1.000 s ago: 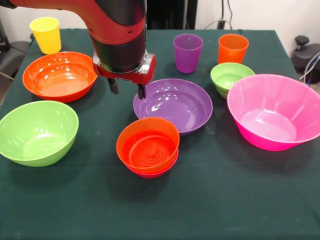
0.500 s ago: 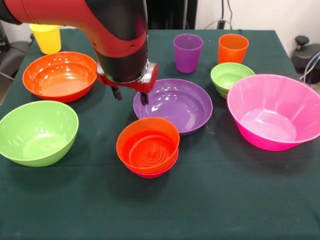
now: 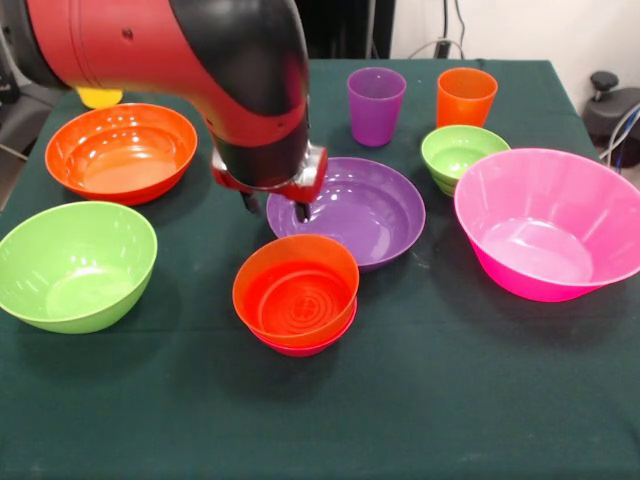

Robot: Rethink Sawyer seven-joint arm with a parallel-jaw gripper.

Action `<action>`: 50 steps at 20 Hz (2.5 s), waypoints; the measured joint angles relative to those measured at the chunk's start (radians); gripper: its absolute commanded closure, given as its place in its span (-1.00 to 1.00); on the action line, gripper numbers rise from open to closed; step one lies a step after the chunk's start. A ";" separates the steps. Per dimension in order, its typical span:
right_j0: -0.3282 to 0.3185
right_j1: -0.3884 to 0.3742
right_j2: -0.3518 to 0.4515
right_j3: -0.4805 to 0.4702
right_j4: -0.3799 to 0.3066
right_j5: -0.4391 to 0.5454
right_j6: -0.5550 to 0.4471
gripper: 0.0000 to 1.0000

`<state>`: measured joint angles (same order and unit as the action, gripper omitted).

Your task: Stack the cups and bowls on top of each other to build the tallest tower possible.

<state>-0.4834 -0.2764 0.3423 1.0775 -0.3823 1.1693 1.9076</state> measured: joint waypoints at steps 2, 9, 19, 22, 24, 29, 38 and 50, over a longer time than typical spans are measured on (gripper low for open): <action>0.012 0.031 0.001 -0.028 0.000 0.000 0.000 -1.00; 0.031 0.071 0.003 -0.072 0.000 0.000 0.000 -1.00; 0.054 0.070 0.003 -0.079 0.001 0.001 0.000 -1.00; 0.055 0.066 0.003 -0.078 0.001 0.001 0.000 1.00; 0.055 0.064 0.003 -0.078 0.001 0.001 0.000 1.00; 0.055 0.049 0.003 -0.078 0.000 0.000 0.000 1.00; 0.055 0.034 0.003 -0.078 0.001 0.001 0.000 1.00; 0.051 0.020 0.003 -0.048 0.003 0.000 0.000 1.00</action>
<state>-0.4327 -0.2567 0.3455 1.0298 -0.3790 1.1695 1.9074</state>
